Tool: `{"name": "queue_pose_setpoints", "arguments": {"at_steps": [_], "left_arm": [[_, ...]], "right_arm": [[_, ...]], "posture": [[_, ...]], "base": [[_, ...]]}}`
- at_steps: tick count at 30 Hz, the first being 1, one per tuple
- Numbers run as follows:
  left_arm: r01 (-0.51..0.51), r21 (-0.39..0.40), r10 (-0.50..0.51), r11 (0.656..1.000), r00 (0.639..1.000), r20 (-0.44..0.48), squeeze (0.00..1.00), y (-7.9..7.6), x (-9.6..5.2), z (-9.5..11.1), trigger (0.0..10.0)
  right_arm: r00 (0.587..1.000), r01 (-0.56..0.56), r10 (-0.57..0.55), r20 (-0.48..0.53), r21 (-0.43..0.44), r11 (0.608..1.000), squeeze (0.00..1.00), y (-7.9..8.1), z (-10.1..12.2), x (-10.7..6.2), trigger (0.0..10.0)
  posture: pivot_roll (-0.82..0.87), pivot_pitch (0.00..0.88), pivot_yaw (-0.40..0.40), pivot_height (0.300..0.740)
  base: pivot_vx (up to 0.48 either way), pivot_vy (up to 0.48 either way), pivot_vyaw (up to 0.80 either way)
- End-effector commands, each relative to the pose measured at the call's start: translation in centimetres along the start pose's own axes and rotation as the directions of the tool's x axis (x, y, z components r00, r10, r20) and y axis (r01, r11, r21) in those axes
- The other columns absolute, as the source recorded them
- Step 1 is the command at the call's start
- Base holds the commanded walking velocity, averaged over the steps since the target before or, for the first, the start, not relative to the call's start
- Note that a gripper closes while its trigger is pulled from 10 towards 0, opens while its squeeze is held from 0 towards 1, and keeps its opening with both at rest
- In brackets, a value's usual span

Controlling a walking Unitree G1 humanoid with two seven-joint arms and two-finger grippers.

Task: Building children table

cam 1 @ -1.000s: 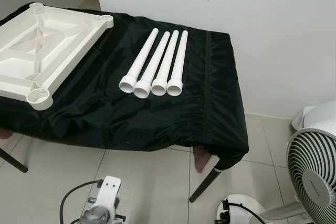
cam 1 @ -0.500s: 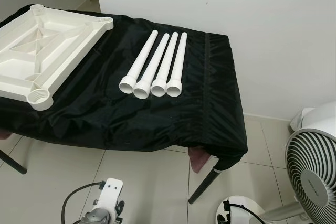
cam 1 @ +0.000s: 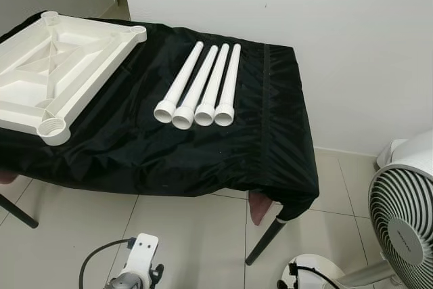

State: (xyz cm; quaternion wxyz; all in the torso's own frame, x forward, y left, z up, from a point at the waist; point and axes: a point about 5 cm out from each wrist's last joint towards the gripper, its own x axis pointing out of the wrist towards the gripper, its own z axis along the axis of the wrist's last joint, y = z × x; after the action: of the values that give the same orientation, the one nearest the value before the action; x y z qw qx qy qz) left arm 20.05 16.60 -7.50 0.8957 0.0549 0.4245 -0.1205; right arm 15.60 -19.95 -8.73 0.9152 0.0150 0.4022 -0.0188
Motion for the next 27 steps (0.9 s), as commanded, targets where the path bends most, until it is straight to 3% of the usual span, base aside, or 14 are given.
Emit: {"name": "queue_pose_setpoints", "arguments": {"at_steps": [1,2,3,5,6,14,27], "left_arm": [[0.029,-0.009,-0.03,1.0,0.999,-0.017,1.0,-0.4,-0.05,-0.53,10.0],[0.035,0.0,-0.035,0.999,0.999,-0.013,1.0,-0.45,-0.04,-0.44,10.0],[0.035,0.024,-0.035,0.999,0.999,-0.013,1.0,-0.44,-0.02,-0.37,10.0],[0.035,0.041,-0.034,0.999,0.999,-0.014,1.0,-0.42,-0.02,-0.33,10.0],[0.026,0.039,-0.025,0.999,1.0,-0.011,0.0,-0.37,-0.01,-0.29,10.0],[-0.005,-0.024,0.004,1.0,1.0,-0.012,0.0,-0.16,0.01,-0.24,10.0],[-0.019,-0.021,0.019,1.0,0.999,-0.029,0.0,-0.09,-0.03,-0.54,10.0]], "right_arm": [[1.0,0.003,-0.003,-0.026,0.008,1.0,0.15,0.14,-0.74,-0.21,10.0],[1.0,0.0,0.0,-0.025,0.006,1.0,0.15,0.23,-0.7,-0.19,10.0],[1.0,-0.003,0.003,-0.025,0.003,1.0,0.0,0.34,-0.67,-0.16,10.0],[1.0,-0.004,0.004,-0.025,0.002,1.0,0.0,0.41,-0.66,-0.14,10.0],[1.0,-0.007,0.007,-0.021,0.002,1.0,0.0,0.42,-0.54,-0.1,10.0],[1.0,0.012,-0.012,-0.012,0.0,1.0,0.0,-0.03,-0.11,0.02,10.0],[1.0,0.016,-0.016,-0.022,0.007,1.0,0.0,0.33,-0.2,0.08,10.0]], "posture": [[-0.08,0.0,-0.03,0.74],[-0.08,0.0,-0.03,0.74],[-0.08,0.0,-0.032,0.74],[-0.08,0.0,-0.032,0.74],[-0.08,0.0,-0.033,0.74],[-0.05,0.0,-0.006,0.74],[-0.03,0.0,0.003,0.74]], "base": [[0.0,0.0,0.0],[0.0,0.0,0.0],[0.0,0.0,0.0],[0.0,0.0,0.0],[0.0,0.0,0.0],[0.0,0.0,0.0],[0.0,0.0,0.0]]}}
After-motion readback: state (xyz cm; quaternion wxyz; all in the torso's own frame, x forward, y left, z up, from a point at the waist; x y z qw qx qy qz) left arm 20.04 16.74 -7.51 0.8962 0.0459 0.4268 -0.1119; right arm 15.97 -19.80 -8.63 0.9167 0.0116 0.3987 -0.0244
